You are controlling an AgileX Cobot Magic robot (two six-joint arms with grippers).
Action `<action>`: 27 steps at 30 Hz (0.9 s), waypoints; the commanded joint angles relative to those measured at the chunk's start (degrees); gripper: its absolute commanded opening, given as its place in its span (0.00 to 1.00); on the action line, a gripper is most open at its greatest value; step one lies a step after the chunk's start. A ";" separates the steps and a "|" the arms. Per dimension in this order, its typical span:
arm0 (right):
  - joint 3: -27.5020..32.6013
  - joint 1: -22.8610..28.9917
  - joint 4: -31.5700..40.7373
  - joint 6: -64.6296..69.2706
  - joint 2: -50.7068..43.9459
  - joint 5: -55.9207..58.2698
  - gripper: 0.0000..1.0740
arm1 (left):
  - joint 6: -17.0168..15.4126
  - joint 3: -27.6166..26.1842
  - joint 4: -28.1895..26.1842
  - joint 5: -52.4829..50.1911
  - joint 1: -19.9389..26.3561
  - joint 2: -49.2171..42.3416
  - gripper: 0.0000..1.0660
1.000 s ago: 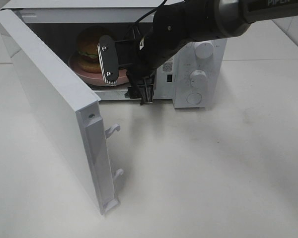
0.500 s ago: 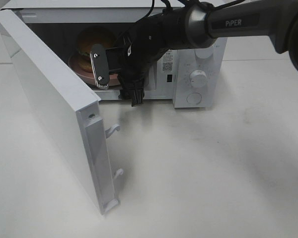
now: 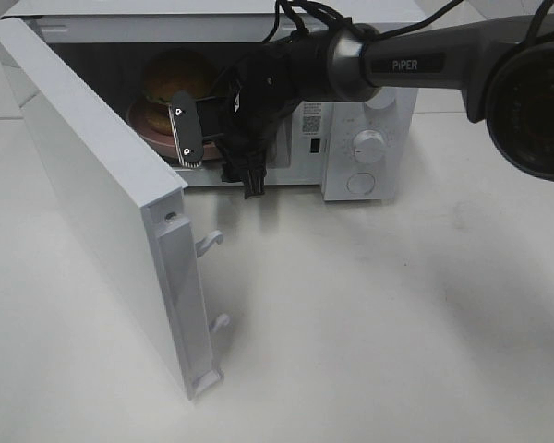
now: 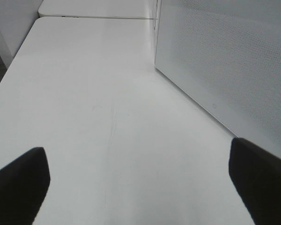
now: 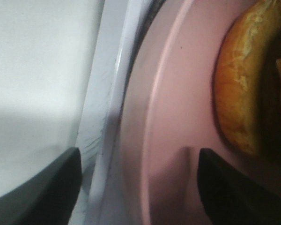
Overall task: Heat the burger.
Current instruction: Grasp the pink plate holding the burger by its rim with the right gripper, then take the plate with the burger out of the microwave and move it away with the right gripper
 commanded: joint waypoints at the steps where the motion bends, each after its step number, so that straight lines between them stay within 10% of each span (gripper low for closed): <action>1: -0.46 -0.06 -1.15 0.40 0.17 0.63 0.51 | 0.00 0.17 0.23 -0.69 0.17 -1.09 0.90; 8: -0.40 0.11 -1.26 0.40 -0.17 0.40 0.00 | 0.00 0.17 0.23 -0.69 0.17 -1.09 0.90; 27: -0.34 1.55 0.97 0.40 -3.67 5.50 0.00 | 0.00 0.17 0.23 -0.69 0.17 -1.09 0.90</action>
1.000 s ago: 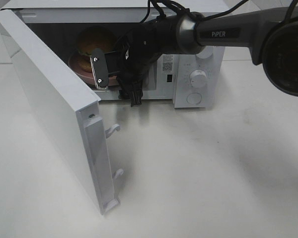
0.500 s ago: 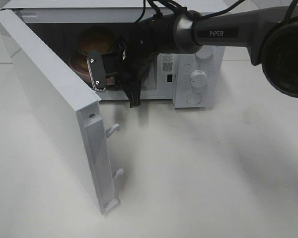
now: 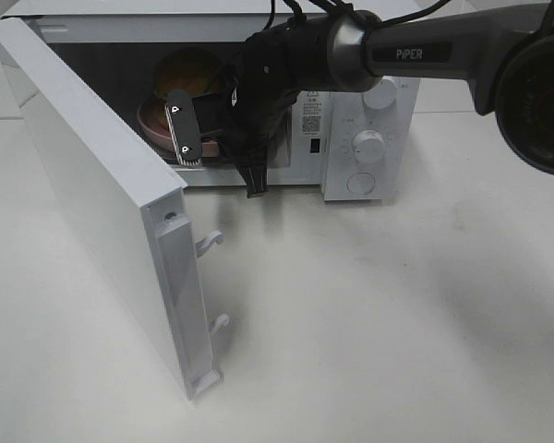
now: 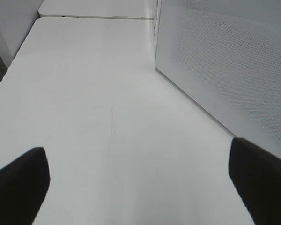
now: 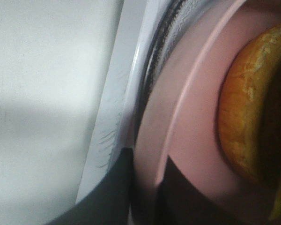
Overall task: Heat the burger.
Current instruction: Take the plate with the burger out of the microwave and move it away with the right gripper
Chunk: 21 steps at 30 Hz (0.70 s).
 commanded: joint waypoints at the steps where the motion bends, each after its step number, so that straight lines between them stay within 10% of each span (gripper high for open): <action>1: -0.23 0.63 1.60 0.63 -1.83 0.74 0.00 | 0.00 0.17 0.17 -0.69 0.17 -1.09 0.90; 21: 17.99 0.40 9.05 -15.30 -12.83 -8.88 0.00 | 0.06 0.17 0.17 -0.69 0.17 -1.09 0.90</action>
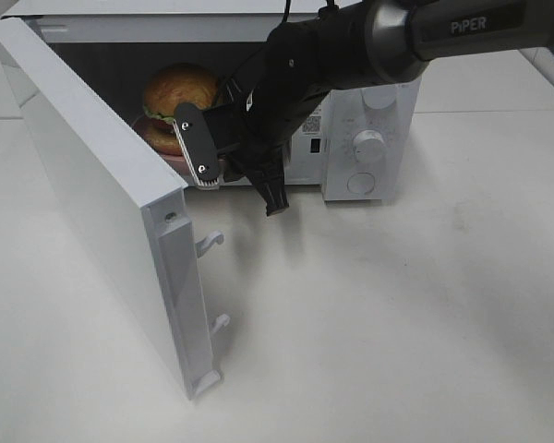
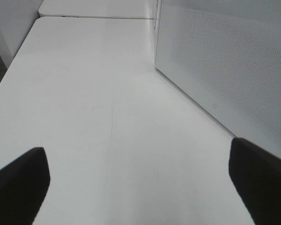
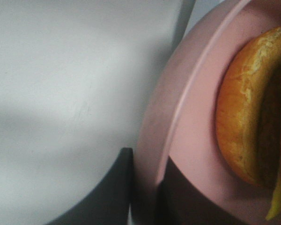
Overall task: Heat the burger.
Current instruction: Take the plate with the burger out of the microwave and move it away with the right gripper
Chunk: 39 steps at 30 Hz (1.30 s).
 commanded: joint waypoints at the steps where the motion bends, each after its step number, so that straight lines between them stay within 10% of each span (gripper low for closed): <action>1: 4.41 0.06 1.78 -2.92 -4.13 -6.42 0.00 | 0.11 0.17 0.17 -0.69 0.17 -1.09 0.90; 39: 41.25 0.23 0.00 -4.87 -26.59 -24.81 0.00 | 0.11 0.17 0.17 -0.69 0.17 -1.09 0.90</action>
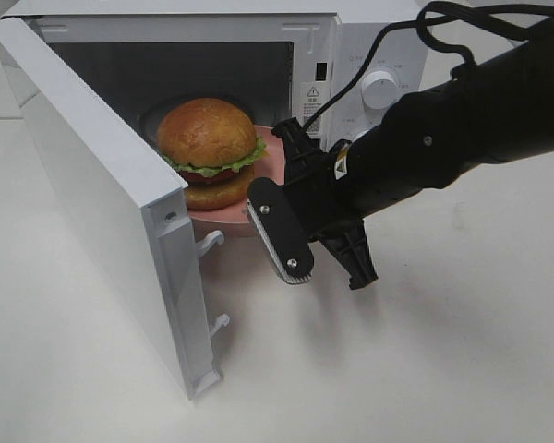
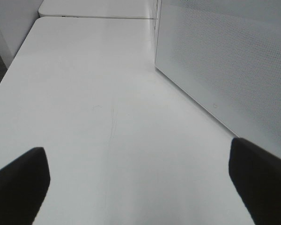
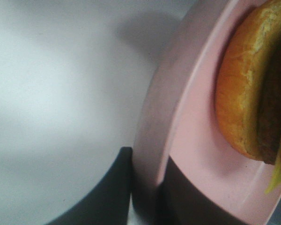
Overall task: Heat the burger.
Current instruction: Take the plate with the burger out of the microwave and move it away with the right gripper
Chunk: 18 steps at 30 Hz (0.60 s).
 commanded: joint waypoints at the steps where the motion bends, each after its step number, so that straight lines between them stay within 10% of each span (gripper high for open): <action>1: 3.21 -0.52 -0.34 1.03 -4.53 -5.84 0.00 | 0.11 0.17 0.17 -0.69 0.17 -1.09 0.90; 18: 16.33 -0.52 -2.75 1.38 -16.73 -6.65 0.00 | 0.11 0.17 0.17 -0.69 0.17 -1.09 0.90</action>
